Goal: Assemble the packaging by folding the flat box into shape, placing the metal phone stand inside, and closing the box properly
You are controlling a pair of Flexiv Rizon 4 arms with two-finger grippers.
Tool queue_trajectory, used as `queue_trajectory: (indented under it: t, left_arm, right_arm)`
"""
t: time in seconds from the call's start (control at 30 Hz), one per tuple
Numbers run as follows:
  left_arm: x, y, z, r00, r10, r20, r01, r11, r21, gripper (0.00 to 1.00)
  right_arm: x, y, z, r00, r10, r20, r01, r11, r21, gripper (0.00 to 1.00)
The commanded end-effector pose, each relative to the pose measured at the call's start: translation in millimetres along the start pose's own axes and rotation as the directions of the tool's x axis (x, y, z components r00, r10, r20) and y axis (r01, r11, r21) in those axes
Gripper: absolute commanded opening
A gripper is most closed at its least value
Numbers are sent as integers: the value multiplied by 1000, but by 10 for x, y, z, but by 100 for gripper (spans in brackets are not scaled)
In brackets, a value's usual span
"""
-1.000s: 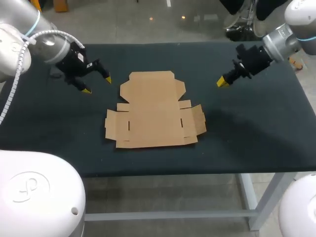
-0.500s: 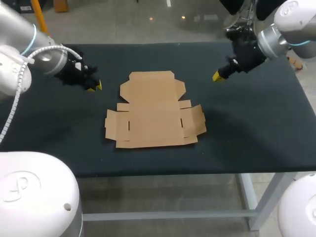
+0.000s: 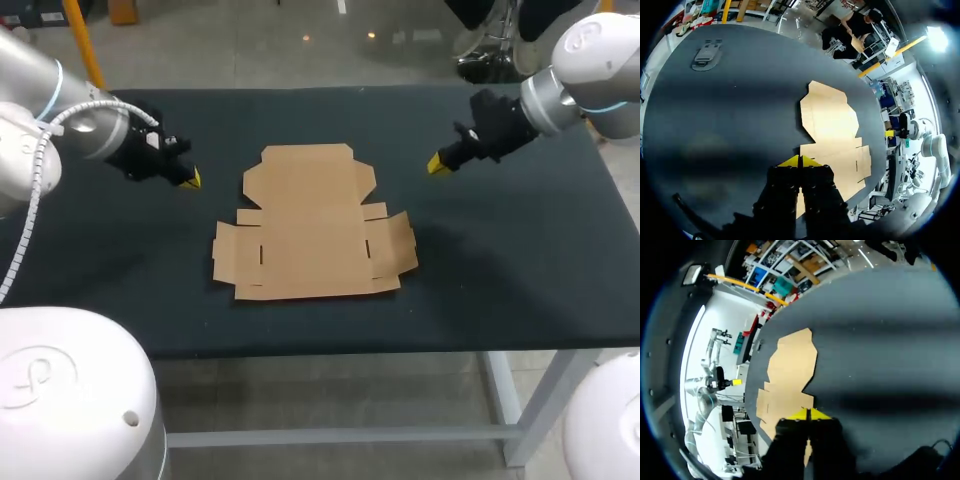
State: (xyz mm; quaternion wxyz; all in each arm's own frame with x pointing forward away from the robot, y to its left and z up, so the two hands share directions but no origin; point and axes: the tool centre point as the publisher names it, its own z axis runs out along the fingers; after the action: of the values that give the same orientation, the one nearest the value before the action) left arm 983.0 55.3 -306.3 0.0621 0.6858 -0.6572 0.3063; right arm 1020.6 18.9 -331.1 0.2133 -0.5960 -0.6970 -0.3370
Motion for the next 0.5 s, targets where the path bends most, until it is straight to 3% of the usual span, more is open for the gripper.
queue_trajectory:
  t: [0.03, 0.13, 0.27, 0.5]
  left_arm:
    - [8, -20, 4, 1000, 0, 5, 0, 1000, -6, 0]
    - [8, -20, 4, 1000, 0, 5, 0, 1000, -6, 0]
    - [19, -12, 130, 1000, 23, -5, -23, 1000, -11, 0]
    - [-23, 0, 344, 999, 46, -18, -47, 997, -63, 0]
  right_arm:
    - [-18, 34, -1, 1000, 0, -7, 0, 1000, 11, 0]
    - [-18, 34, -1, 1000, 0, -7, 0, 1000, 11, 0]
    - [-27, -45, 32, 995, 96, -17, -97, 994, -51, 0]
    - [-47, -137, 231, 985, 162, -53, -162, 987, -2, 0]
